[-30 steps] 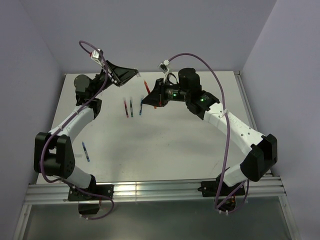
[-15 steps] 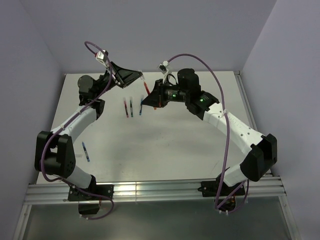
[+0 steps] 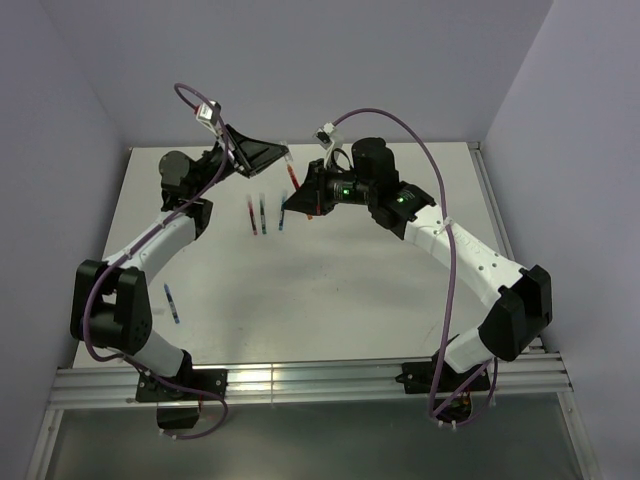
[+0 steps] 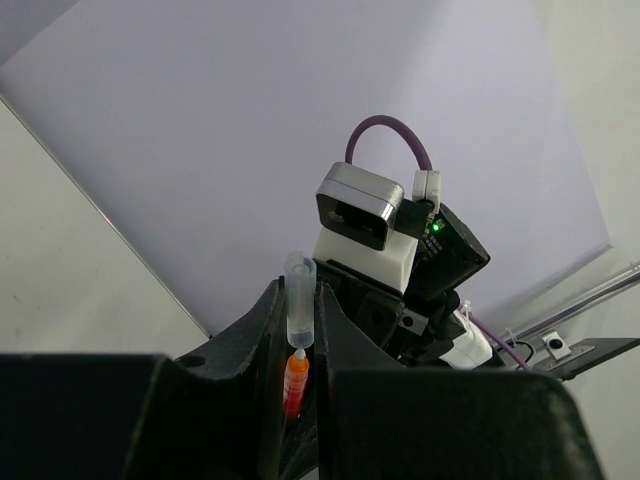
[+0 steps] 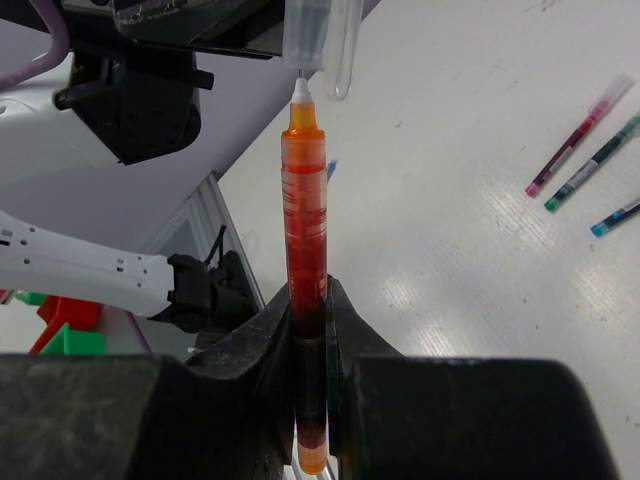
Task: Insert the pens into the pen caps
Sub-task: Insert the pen cap onto the pen.
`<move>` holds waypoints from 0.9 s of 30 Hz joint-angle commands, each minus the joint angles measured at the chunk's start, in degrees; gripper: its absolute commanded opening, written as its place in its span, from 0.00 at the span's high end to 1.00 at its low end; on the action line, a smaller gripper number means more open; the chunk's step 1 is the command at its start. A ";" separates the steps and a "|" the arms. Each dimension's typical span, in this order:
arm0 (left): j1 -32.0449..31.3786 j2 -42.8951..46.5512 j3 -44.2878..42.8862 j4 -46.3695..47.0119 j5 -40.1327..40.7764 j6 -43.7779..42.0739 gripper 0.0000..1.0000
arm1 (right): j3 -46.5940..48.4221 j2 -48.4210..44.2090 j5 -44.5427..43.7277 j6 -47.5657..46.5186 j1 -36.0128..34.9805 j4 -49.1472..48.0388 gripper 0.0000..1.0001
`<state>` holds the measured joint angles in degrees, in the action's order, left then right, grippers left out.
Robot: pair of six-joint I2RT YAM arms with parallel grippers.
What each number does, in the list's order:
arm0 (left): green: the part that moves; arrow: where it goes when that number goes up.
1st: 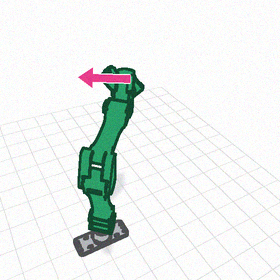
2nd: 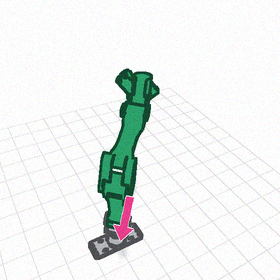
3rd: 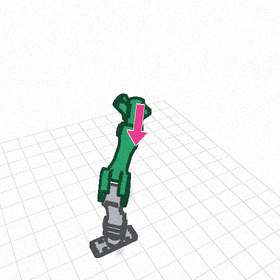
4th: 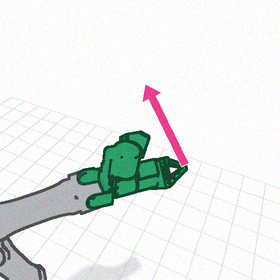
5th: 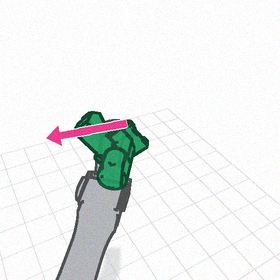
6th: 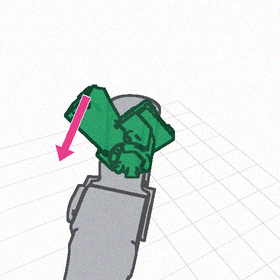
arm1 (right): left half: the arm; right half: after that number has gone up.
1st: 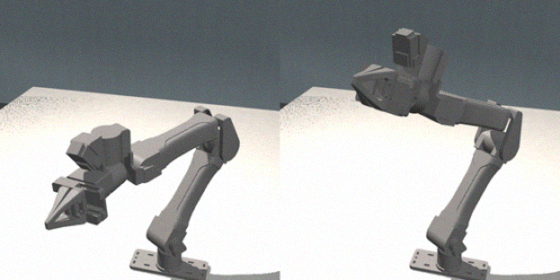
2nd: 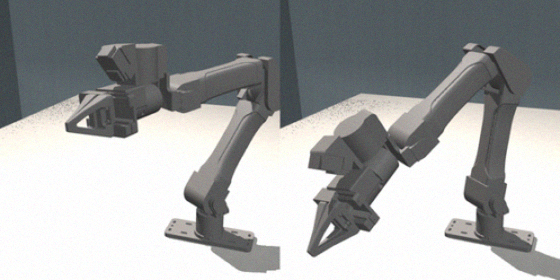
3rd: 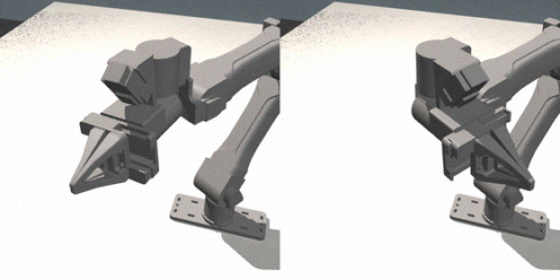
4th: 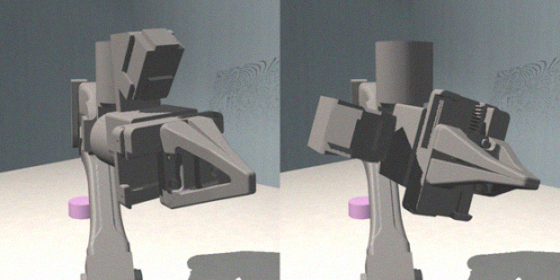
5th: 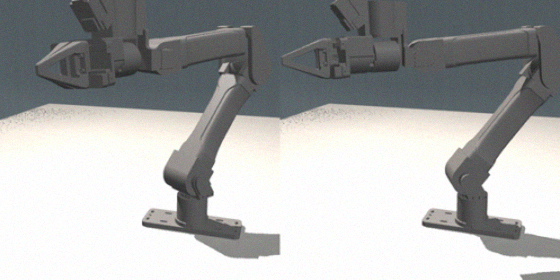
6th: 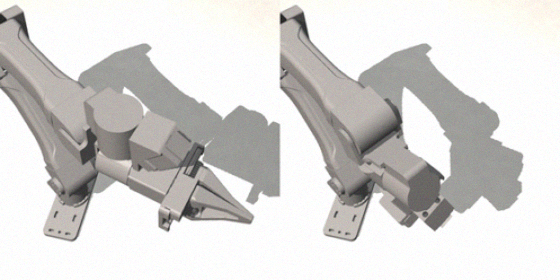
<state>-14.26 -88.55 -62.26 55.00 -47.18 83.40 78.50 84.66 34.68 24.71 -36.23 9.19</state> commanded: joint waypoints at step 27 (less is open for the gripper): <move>-3.32 -0.66 -1.20 -1.92 -1.25 -5.00 1.00 | 2.45 -4.50 -5.32 -1.95 0.98 0.92 1.00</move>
<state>-16.84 -88.90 -62.26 52.40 -47.18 80.31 78.74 83.31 30.09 23.51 -35.68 12.03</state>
